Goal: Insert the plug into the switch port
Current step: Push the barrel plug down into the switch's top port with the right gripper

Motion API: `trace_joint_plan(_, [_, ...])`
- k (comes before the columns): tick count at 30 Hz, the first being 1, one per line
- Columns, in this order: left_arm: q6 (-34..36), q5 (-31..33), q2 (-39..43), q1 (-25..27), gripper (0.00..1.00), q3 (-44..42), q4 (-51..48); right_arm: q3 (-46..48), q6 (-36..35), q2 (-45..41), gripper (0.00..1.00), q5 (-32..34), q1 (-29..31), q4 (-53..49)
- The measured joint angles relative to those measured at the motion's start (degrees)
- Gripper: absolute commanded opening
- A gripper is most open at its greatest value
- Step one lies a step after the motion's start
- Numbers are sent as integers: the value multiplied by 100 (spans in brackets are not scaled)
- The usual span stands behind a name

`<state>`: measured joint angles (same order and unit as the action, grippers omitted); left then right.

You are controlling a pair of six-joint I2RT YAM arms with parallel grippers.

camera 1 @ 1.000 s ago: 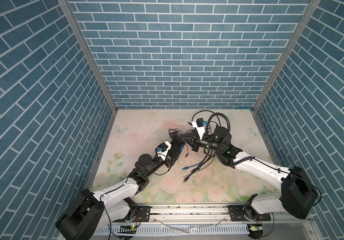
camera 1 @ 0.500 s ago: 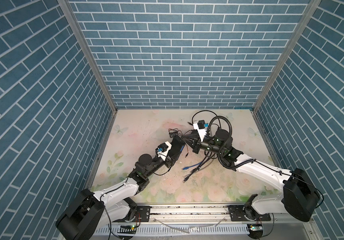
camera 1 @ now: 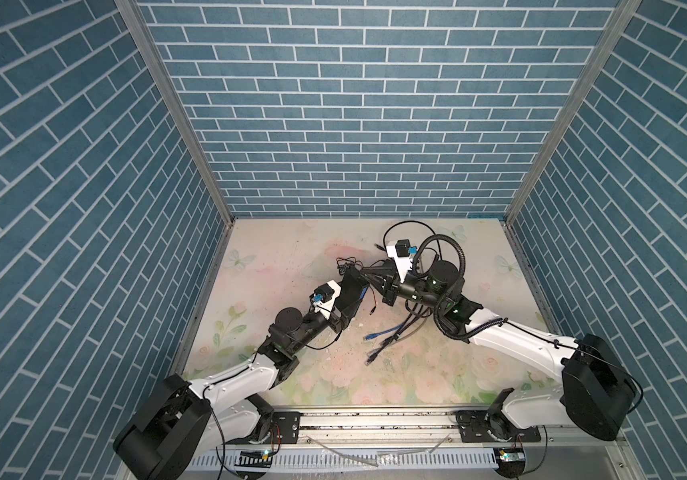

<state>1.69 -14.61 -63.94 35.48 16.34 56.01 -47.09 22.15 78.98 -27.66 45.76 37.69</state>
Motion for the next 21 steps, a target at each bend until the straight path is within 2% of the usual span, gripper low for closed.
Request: trace_joint_plan(21, [125,151,-131,-85,25,208,-157,-286,-20,291,0,136,22,-151])
